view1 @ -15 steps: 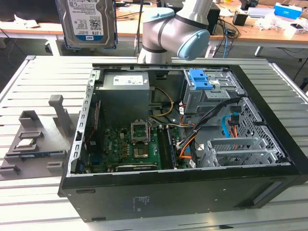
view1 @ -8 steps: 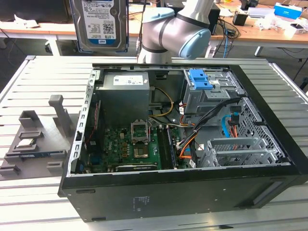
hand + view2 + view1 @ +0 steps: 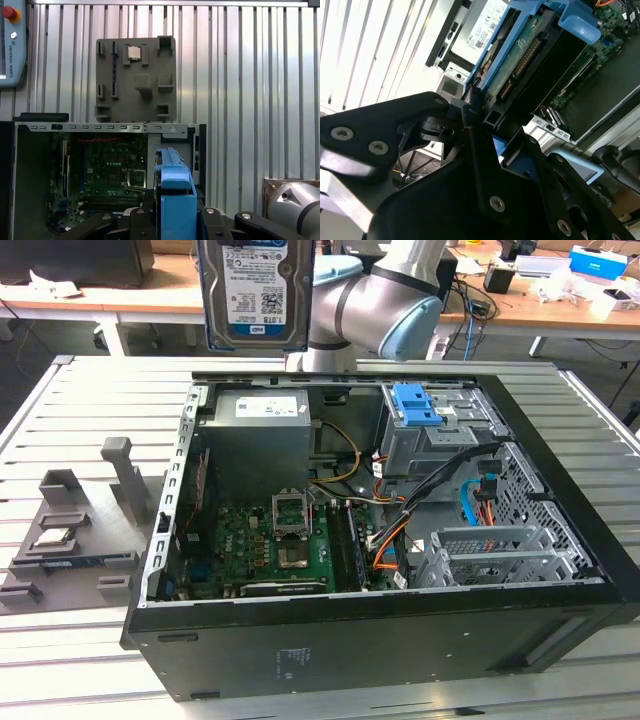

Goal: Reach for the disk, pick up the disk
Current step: 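Pick up the disk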

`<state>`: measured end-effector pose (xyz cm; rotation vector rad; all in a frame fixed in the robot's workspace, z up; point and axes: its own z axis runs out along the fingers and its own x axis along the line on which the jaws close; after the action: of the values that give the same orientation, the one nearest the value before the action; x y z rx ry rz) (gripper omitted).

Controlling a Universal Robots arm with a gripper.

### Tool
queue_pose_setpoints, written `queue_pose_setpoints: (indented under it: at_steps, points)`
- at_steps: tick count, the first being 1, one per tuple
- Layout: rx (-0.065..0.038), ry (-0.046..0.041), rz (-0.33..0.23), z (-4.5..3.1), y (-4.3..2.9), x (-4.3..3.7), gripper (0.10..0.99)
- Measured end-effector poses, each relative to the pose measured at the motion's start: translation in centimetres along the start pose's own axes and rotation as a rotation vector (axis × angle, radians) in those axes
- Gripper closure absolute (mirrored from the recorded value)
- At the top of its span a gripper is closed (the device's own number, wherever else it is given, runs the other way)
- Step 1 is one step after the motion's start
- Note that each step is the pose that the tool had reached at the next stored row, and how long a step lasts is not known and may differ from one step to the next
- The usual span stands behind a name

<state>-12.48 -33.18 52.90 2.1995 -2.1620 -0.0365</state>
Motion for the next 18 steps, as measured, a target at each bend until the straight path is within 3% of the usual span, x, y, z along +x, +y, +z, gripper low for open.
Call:
queue_pose_setpoints:
  at_steps: [9, 18]
  points:
    - [0.0, 0.0052, 0.0, -0.14, -3.96, 0.05, 0.722]
    - [0.0, 0.0083, 0.001, -0.22, -6.01, 0.08, 0.722]
